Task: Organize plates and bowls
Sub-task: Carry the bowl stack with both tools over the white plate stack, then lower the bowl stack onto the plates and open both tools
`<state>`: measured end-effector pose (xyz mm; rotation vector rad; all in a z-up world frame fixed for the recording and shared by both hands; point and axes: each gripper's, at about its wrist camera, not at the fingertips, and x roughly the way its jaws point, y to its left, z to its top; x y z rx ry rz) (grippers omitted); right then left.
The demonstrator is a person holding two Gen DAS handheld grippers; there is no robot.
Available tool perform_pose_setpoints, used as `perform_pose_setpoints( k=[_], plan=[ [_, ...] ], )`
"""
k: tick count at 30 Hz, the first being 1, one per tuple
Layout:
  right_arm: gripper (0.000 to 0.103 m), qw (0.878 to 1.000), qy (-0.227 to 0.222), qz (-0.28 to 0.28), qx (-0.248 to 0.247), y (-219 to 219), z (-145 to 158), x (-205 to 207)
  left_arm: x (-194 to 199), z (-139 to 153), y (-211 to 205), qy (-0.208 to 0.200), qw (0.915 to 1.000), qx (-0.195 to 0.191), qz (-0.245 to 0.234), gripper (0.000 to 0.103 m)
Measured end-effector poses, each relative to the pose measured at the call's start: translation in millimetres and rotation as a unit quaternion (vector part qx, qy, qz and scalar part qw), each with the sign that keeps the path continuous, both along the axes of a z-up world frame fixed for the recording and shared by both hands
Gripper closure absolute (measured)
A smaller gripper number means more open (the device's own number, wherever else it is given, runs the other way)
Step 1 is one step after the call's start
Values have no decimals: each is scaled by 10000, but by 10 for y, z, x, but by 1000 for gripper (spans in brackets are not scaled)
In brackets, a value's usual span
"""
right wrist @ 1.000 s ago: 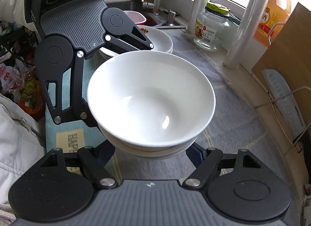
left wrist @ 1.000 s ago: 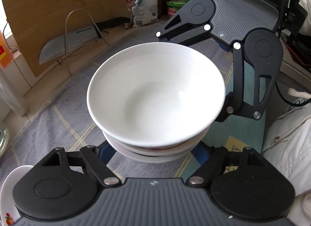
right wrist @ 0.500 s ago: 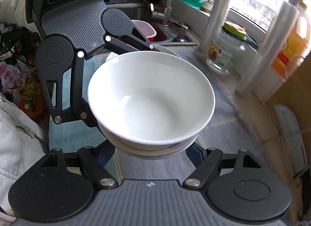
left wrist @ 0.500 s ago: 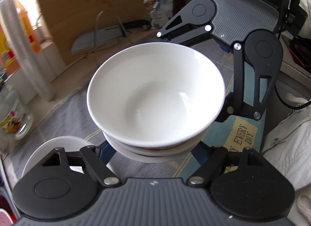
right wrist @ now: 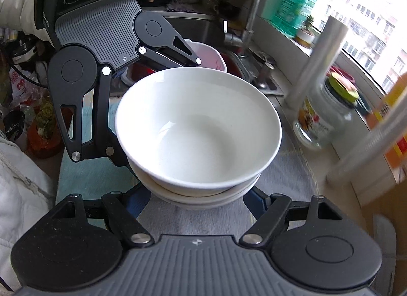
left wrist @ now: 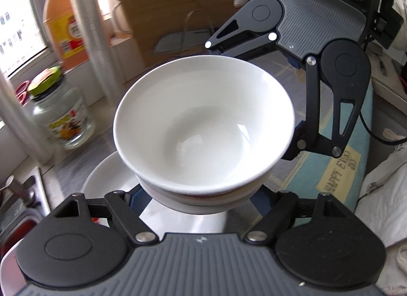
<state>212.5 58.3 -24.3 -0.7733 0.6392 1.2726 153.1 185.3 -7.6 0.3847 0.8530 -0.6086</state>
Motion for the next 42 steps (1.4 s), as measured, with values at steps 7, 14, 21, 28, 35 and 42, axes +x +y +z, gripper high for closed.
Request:
perform_pose_setpoints(
  k=[7, 14, 21, 28, 35, 42],
  plan=[
    [20, 9998, -60, 194, -50, 384, -47, 178, 100, -53, 269, -34, 9997, 44, 232, 21],
    [20, 9996, 6, 235, -145, 596, -160, 302, 193, -192, 450, 20, 9994, 98, 339, 21],
    [20, 9992, 117, 251, -298, 697, -294, 343, 222, -299, 521, 140, 9991, 90, 400, 21],
    [20, 9987, 163, 298, -380, 732, -330, 377, 249, -338, 546, 183, 9987, 19, 473, 21],
    [20, 9984, 173, 319, -437, 761, -359, 400, 265, -365, 542, 218, 9985, -7, 504, 21],
    [20, 9981, 205, 322, -486, 786, -387, 409, 284, -391, 555, 293, 9982, -39, 525, 21]
  ],
)
